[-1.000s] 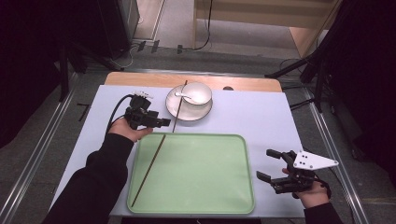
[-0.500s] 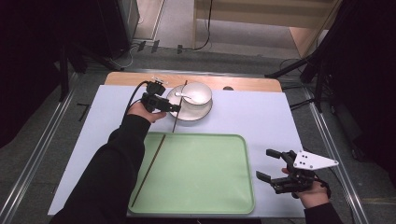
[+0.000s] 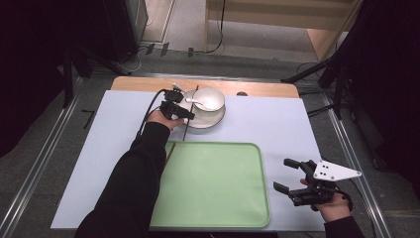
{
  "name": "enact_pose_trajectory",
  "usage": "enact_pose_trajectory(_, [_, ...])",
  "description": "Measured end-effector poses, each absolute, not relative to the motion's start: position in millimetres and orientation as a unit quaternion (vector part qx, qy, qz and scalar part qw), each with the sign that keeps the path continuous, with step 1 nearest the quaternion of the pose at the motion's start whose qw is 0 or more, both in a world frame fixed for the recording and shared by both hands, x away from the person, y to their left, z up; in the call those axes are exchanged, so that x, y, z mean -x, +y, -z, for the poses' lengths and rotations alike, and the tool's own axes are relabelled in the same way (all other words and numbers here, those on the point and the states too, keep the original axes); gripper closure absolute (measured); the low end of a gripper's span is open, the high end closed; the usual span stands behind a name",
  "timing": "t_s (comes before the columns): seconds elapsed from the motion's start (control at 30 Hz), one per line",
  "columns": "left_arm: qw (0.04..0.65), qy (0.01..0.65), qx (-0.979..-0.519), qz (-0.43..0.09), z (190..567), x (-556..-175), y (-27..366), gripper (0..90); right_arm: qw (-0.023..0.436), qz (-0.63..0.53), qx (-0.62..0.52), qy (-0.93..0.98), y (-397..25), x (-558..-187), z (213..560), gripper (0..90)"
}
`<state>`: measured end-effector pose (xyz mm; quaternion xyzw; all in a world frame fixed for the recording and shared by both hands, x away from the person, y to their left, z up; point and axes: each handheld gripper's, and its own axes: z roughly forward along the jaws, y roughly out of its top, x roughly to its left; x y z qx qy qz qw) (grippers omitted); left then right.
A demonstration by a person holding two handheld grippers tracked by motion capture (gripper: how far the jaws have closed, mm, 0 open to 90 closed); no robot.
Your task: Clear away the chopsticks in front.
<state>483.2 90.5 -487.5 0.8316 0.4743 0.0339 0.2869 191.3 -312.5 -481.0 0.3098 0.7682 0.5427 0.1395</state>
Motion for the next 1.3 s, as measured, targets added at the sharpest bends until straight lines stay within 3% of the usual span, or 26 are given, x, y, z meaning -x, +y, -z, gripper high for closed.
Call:
enact_pose_trajectory(0.23, [0.302,0.520,-0.798,-0.030,490.5,-488.8,91.5,79.4,0.140,-0.543,-0.309,0.768,-312.5,-191.5,480.8,14.8])
enact_pose_trajectory(0.33, [0.305,0.530,-0.791,-0.026,491.1,-490.4,92.4,85.0,0.139,-0.543,-0.309,0.768,-312.3,-191.5,480.7,14.8])
enact_pose_trajectory(0.57, [0.321,0.545,-0.774,-0.027,482.0,-491.3,98.4,85.4,0.139,-0.544,-0.309,0.767,-312.6,-191.6,480.6,14.8])
enact_pose_trajectory(0.9, [0.337,0.565,-0.753,-0.034,448.4,-487.8,139.6,85.4,0.139,-0.545,-0.305,0.769,-311.9,-191.6,480.7,14.8])
enact_pose_trajectory(1.3, [0.335,0.556,-0.759,-0.052,430.9,-456.3,186.8,85.4,0.140,-0.541,-0.306,0.771,-309.9,-191.7,480.7,14.8])
